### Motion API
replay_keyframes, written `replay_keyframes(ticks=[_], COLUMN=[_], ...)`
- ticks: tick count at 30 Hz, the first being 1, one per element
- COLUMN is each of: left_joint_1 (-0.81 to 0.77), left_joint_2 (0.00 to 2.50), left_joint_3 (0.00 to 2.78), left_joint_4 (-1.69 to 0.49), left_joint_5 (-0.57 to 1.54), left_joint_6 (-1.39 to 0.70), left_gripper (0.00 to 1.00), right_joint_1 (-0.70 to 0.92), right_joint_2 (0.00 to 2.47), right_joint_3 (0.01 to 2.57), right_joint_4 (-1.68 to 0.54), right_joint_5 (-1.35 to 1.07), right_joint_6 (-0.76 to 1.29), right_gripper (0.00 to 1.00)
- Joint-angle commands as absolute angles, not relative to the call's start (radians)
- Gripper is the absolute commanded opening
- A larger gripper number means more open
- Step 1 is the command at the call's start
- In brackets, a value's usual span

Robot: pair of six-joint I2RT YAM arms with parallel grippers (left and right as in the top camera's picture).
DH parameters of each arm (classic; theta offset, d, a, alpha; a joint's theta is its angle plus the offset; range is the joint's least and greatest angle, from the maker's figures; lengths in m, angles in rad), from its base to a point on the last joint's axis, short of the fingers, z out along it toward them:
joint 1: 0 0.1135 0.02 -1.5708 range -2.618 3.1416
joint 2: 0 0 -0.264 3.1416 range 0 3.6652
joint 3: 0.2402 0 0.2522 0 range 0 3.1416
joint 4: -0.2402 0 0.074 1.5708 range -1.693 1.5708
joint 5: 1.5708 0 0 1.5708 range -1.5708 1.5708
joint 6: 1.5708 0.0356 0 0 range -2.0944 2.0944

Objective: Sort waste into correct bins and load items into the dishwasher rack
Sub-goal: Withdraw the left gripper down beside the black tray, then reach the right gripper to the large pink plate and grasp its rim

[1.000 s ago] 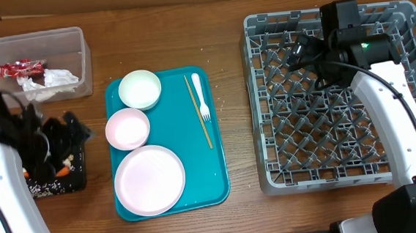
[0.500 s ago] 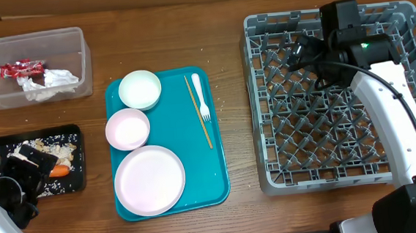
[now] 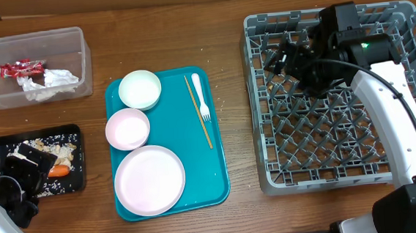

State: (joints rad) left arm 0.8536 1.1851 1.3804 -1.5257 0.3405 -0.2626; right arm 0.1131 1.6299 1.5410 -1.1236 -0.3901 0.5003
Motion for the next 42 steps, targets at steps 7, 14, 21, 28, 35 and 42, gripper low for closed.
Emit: replay_keyframes(ticks=[7,14,21,28,35,42], left_joint_1=[0.857,0.857,0.857,0.857,0.857,0.857], left_joint_2=[1.189,1.189,1.189,1.189,1.189,1.189], left_joint_3=[1.369,1.369,1.369,1.369,1.369,1.369], left_joint_4=[-1.524,-1.524,-1.524,-1.524,-1.524,-1.524], left_joint_5=[0.356,0.356,0.355,0.355,0.355,0.355], left_joint_6=[-0.277,-0.277,-0.277,-0.277,-0.277,-0.277], left_gripper=[1.0,1.0,1.0,1.0,1.0,1.0], right_joint_1=[0.455,0.791,0.889,0.905,0.922,0.947], right_joint_2=[1.625,1.755,1.926,2.054,2.114,2.145], right_joint_3=[1.551,1.551,1.551,1.551,1.551,1.551], right_joint_4=[-1.093,-0.999,-0.942,-0.93,-0.913,-0.894], right_joint_5=[-0.411,-0.107,-0.087,-0.106,-0.135,-0.166], right_joint_6=[0.401,0.587,0.635,0.667,0.667,0.685], right_gripper=[1.0,1.0,0.81,0.7,0.56,0.47])
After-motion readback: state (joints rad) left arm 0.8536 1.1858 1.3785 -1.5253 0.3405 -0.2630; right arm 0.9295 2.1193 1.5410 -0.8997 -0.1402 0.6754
